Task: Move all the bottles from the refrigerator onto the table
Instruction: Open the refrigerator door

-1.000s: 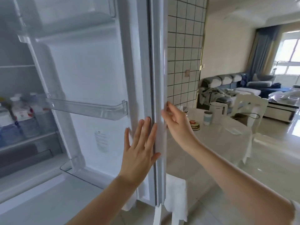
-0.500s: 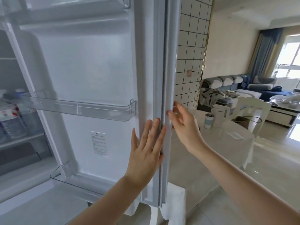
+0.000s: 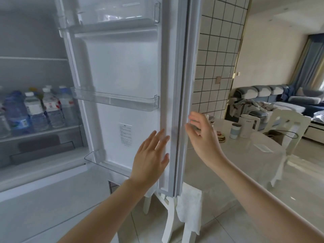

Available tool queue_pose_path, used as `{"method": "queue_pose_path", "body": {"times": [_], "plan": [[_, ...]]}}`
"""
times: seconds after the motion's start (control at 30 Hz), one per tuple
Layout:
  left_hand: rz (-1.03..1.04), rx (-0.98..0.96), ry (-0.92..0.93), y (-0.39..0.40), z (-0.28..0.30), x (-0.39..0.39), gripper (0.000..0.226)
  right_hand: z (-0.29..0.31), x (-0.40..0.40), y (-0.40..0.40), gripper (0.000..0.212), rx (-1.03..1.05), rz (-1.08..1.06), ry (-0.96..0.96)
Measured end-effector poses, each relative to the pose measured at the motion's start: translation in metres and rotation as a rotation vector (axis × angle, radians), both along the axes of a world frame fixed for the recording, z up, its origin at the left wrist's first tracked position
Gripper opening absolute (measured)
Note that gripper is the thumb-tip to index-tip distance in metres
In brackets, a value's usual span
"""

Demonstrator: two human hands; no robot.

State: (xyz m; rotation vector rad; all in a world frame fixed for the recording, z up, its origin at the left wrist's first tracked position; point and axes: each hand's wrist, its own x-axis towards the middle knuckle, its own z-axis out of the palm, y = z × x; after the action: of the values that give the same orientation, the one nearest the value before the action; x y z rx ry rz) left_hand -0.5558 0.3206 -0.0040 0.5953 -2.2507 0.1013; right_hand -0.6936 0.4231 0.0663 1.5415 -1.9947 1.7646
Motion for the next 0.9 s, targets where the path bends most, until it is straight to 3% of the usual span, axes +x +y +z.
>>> {"method": "queue_pose_path", "body": {"times": [0.13,0.43,0.67,0.9], "plan": [[0.035,0.093,0.104,0.018,-0.002,0.043,0.039,-0.005,0.037,0.02,0.041,0.046,0.089,0.027],[0.19,0.322,0.258,0.021,-0.011,0.139,0.03,-0.032,0.129,-0.003,0.036,0.161,0.302,0.076],[0.328,0.394,0.324,-0.033,-0.02,0.22,0.029,-0.047,0.201,-0.078,0.031,0.216,0.43,0.059],[0.411,0.446,0.372,-0.134,-0.034,0.318,0.028,-0.062,0.283,-0.194,0.031,0.232,0.506,0.04]]}}
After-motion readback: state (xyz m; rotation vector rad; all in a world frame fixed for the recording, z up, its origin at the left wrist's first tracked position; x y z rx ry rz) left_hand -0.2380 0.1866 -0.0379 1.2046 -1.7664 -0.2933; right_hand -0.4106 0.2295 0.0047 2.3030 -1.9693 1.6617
